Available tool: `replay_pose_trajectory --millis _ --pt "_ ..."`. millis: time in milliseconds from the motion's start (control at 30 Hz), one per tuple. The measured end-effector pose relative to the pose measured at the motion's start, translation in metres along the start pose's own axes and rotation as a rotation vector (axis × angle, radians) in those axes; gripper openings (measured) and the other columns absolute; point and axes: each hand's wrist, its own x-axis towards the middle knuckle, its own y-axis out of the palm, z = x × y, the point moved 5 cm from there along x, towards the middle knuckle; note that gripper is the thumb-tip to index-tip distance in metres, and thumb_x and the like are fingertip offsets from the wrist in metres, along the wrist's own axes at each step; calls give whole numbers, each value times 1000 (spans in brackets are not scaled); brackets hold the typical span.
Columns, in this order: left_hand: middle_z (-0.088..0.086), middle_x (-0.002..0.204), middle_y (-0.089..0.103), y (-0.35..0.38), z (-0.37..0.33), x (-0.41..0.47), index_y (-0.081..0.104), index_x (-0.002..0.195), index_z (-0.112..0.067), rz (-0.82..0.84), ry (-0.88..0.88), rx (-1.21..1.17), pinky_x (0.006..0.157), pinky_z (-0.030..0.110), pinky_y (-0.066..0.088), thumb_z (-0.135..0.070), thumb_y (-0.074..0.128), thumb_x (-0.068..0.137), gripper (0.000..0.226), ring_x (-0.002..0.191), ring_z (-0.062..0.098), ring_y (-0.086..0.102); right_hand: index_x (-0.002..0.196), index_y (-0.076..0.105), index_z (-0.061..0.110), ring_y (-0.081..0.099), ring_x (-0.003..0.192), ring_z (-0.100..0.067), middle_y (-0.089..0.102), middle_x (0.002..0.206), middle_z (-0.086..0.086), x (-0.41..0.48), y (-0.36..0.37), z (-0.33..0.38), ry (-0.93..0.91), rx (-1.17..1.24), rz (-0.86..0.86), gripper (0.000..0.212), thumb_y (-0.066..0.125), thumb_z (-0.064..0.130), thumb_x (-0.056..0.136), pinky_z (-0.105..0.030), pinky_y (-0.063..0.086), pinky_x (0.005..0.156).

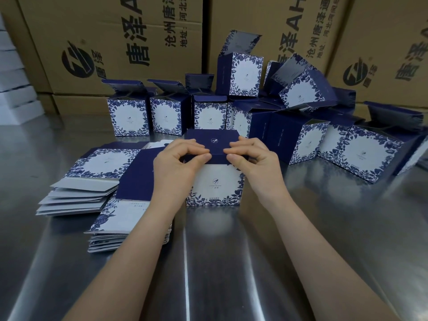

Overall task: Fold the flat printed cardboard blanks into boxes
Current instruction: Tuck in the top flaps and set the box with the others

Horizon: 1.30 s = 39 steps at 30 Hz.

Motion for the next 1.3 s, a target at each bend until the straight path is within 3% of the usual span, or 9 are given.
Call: replay_pose_trajectory --millis 67,200,300,500,600,733,1067,1300 --pt "-11 90 72 -4 2 2 74 78 -25 40 -18 -38 92 11 44 -2 78 79 23 104 0 64 87 75 26 52 125 -6 69 103 9 0 -5 -2 32 67 37 26 71 0 84 -41 49 100" --pt "-11 88 72 -5 1 4 73 76 -22 38 21 7 91 13 46 2 77 78 24 101 0 65 87 72 23 55 124 -16 69 99 3 2 -6 -1 -12 82 -6 30 70 -6 82 -19 48 94" --pt "-9 89 73 -4 3 4 75 79 -16 32 -5 -16 92 14 46 2 77 78 18 102 0 65 86 72 23 56 123 -17 69 97 4 2 -4 -3 -32 81 -24 31 71 -7 81 -14 46 92" --pt "-7 92 75 -9 9 6 74 78 -15 78 -48 -132 92 13 48 4 75 80 19 106 1 66 85 76 18 57 123 -7 75 100 8 4 -13 -10 31 196 51 23 69 -4 84 -34 42 110" --pt "-8 90 75 -7 10 7 74 75 -16 62 -41 -119 93 14 47 4 75 79 21 105 1 66 82 76 21 58 121 -6 76 96 9 4 -12 -12 9 184 18 26 69 -5 83 -34 43 109" --pt "-5 93 77 -12 15 8 74 80 -13 122 -75 -242 91 14 49 5 72 81 18 110 4 66 82 79 25 55 126 -7 75 107 3 4 -14 -15 54 285 81 25 71 2 82 -36 39 111" --pt "-7 93 77 -14 17 7 73 80 -9 134 -84 -301 88 13 50 9 70 81 18 110 6 66 83 78 22 54 128 -8 74 110 0 4 -15 -16 81 293 103 26 68 -2 84 -40 37 114" --pt "-12 86 76 -11 16 8 72 76 -13 96 -44 -216 86 12 49 10 71 80 24 106 4 67 81 75 16 60 120 -7 76 97 4 5 -14 -13 44 199 20 24 68 -7 83 -42 42 110"
